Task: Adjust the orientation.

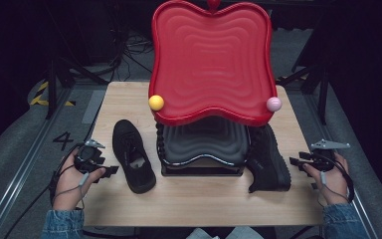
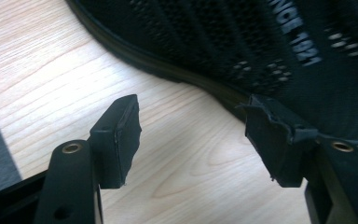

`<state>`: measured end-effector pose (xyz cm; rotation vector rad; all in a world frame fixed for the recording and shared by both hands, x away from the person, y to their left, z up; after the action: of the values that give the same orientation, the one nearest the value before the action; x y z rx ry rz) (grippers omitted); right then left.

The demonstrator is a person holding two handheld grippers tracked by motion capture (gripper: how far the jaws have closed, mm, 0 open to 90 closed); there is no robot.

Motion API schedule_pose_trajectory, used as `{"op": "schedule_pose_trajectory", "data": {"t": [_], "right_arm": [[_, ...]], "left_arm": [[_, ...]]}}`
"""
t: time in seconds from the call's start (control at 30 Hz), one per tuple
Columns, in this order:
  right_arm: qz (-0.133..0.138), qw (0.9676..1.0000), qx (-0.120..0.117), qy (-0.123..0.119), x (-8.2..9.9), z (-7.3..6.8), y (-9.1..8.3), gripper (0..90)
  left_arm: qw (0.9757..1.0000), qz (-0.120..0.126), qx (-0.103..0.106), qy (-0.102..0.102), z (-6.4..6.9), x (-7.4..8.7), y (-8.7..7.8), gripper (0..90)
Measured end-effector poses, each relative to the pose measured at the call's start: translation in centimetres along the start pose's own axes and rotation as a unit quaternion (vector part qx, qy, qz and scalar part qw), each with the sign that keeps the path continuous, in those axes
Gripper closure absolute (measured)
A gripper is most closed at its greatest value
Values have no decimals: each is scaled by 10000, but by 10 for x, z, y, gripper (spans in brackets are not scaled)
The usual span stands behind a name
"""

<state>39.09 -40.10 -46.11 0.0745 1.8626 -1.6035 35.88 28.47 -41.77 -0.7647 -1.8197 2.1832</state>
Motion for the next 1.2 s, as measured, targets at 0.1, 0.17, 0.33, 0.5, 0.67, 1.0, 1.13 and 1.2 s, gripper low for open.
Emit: {"op": "schedule_pose_trajectory", "data": {"t": [0.1,0.17,0.33,0.5,0.67,1.0,1.13,1.2], "right_arm": [[56,10000,-8,-56,2,-1,4,475],[84,9999,-14,-78,3,-1,6,477],[61,9999,38,-122,7,1,13,464],[109,9999,8,-69,8,1,13,453],[74,9999,-7,-78,9,0,11,443],[52,10000,-26,-72,13,1,8,443],[42,9999,-36,-85,14,1,7,446],[57,9999,-36,-107,15,1,7,448]], "left_arm": [[10000,-26,31,-75,3,-1,-5,382],[10000,-10,34,-43,5,-2,-9,382],[9999,88,-54,83,11,-4,-20,368],[9996,135,-63,251,21,-7,-31,358],[9991,215,-17,369,33,-11,-43,355],[9972,209,264,661,68,-22,-60,356],[9966,245,277,734,75,-26,-61,356],[9963,311,252,765,78,-28,-61,366]]}}
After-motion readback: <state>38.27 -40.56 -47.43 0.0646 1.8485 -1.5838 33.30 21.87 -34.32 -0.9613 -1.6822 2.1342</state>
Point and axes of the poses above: each handheld gripper's, and its own axes: y roughly forward along the jaws, x roughly out of its underside, z roughly to its right, the point moved 1 cm from there along y, roughly forward along the jaws, and after that the axes turned 14 degrees about -z, right-handed, at the moved point
